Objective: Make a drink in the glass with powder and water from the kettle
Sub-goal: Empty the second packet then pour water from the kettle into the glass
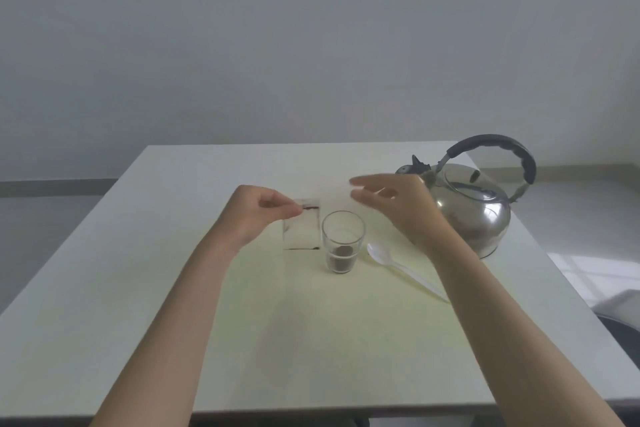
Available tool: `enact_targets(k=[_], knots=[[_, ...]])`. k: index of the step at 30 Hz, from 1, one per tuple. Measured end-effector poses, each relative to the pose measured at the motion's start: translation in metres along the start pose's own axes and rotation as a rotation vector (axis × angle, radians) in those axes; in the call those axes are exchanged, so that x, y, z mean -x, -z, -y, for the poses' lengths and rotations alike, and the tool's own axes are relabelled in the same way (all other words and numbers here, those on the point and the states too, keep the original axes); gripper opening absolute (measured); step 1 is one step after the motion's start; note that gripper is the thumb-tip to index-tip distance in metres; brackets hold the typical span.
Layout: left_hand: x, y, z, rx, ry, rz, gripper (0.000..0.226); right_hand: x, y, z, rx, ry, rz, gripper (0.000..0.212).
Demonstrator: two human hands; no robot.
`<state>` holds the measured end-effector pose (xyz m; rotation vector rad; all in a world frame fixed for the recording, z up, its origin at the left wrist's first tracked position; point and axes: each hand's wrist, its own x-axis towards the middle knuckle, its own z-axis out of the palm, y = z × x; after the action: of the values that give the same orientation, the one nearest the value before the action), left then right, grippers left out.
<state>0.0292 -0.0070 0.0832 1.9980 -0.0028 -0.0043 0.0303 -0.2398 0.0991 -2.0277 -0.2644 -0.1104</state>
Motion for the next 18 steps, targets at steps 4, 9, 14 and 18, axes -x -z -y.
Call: enact_targets(k=[4,9,14,18], knots=[[-0.001,0.02,0.032,-0.032,0.142,0.003,0.002,-0.009,0.057,-0.015,0.02,0.053,-0.442,0.013],[0.001,0.028,0.073,-0.134,0.254,-0.03,0.012,-0.015,0.136,-0.058,0.23,0.029,-0.823,0.031],[0.001,0.016,0.091,-0.304,0.263,-0.076,0.016,-0.024,0.166,-0.096,0.293,-0.074,-0.691,0.044],[0.001,0.012,0.099,-0.456,0.22,-0.072,0.012,-0.031,0.171,-0.11,0.219,-0.032,-0.514,0.057]])
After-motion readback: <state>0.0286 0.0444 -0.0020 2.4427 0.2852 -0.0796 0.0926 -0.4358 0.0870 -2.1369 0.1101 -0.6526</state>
